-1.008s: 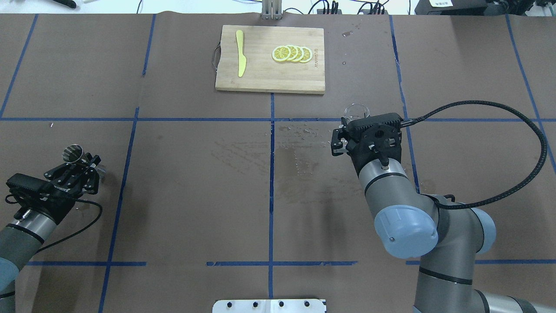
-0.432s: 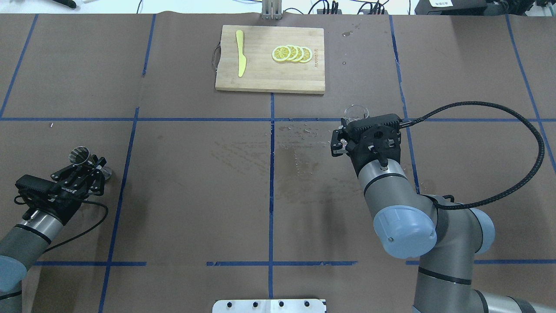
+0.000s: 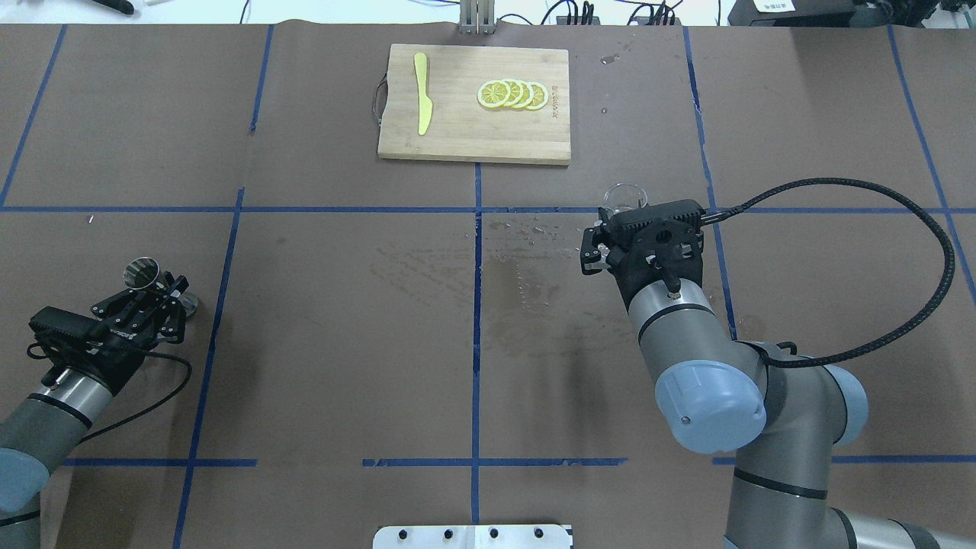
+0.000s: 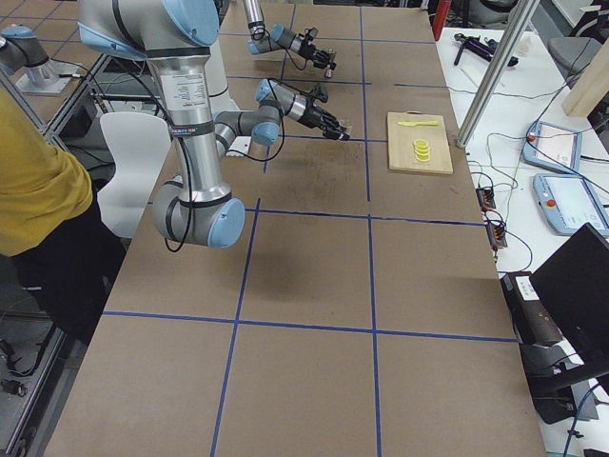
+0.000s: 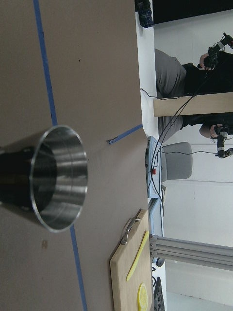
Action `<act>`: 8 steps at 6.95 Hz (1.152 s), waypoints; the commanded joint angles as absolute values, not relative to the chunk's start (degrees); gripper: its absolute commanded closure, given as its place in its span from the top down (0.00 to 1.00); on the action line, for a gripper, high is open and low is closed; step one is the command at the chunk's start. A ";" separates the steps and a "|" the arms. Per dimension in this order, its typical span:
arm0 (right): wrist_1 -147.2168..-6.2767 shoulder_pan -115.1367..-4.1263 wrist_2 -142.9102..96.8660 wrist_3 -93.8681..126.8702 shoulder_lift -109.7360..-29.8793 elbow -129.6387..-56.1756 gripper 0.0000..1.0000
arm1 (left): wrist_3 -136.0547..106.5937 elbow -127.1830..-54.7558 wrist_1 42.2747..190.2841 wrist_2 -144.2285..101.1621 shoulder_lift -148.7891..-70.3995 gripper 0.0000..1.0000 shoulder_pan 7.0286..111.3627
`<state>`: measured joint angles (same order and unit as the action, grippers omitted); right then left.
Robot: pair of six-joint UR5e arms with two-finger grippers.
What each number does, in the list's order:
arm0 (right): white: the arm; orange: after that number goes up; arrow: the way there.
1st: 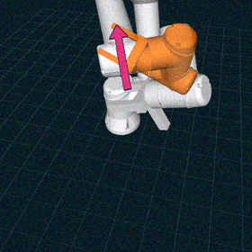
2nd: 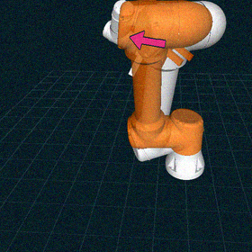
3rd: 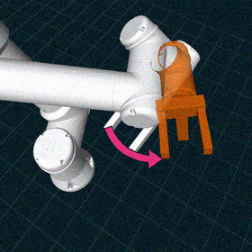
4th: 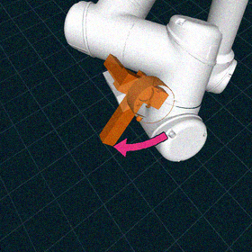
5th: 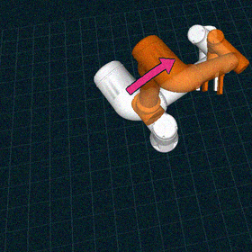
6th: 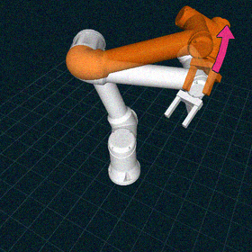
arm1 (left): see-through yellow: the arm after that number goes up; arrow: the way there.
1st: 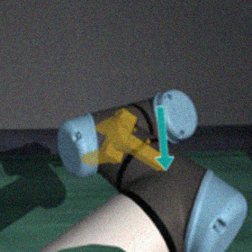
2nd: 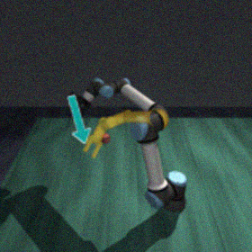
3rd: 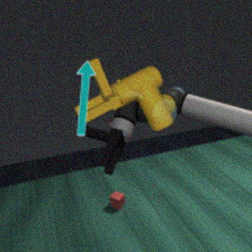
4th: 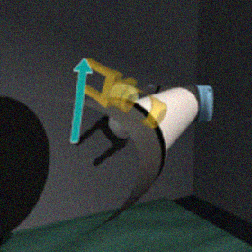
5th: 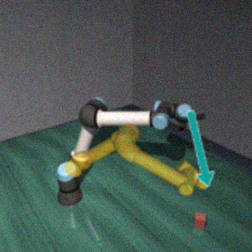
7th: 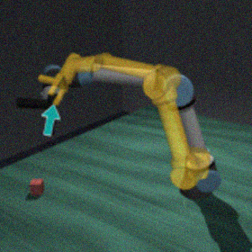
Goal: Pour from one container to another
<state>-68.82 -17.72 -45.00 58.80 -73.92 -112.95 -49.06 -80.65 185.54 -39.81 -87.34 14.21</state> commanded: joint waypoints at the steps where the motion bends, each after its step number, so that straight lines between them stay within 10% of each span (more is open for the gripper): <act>1: -68.82 -17.75 -45.00 58.80 -73.92 -112.94 0.00 | -49.04 -80.60 185.54 -39.81 -87.28 0.04 13.98; 4: -68.82 -17.67 -45.00 58.80 -73.30 -113.20 0.00 | -48.96 -80.60 185.45 -39.90 -87.28 0.11 13.97; 8: -68.82 -17.67 -45.00 58.80 -73.39 -113.03 0.01 | -48.60 -80.68 184.66 -41.22 -87.28 0.45 13.97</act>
